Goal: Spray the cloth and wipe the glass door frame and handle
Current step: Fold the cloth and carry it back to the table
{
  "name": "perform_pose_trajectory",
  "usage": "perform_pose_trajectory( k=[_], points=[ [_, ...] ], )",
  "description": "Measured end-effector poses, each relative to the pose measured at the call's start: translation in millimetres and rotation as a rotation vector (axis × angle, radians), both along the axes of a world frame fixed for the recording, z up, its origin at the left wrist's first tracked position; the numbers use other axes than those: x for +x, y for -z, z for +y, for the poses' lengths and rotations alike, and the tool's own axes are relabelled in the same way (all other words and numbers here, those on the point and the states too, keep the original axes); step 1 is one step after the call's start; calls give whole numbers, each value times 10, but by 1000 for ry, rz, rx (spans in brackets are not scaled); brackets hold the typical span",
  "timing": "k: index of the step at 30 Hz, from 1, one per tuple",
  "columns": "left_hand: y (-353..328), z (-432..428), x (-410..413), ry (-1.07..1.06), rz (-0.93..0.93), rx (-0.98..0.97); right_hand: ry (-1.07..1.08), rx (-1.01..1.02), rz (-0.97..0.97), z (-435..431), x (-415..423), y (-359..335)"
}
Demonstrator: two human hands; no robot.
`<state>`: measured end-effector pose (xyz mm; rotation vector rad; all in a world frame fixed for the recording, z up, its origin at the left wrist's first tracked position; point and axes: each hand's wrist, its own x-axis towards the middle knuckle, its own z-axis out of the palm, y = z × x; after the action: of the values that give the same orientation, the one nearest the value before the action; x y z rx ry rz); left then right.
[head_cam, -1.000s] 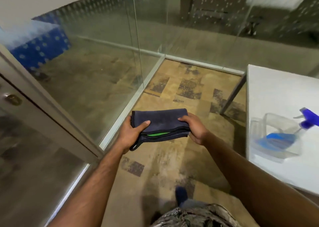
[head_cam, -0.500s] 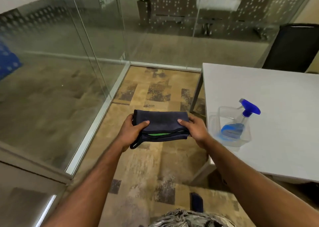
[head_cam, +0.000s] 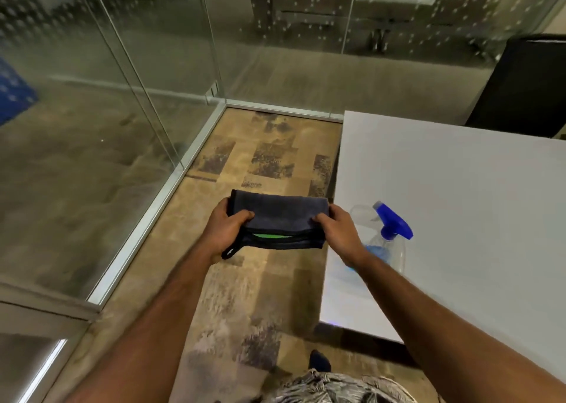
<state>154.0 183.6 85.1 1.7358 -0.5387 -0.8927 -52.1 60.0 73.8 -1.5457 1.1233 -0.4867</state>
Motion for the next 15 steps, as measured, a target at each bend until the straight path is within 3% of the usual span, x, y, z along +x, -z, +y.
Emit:
perform_pose_trajectory(
  k=[6, 15],
  points=[
    [-210, -321, -12, -49, -41, -48, -36, -64, 29, -287, -22, -232],
    [-595, -941, 14, 60, -117, -184, -22, -190, -21, -721, -114, -876]
  ],
)
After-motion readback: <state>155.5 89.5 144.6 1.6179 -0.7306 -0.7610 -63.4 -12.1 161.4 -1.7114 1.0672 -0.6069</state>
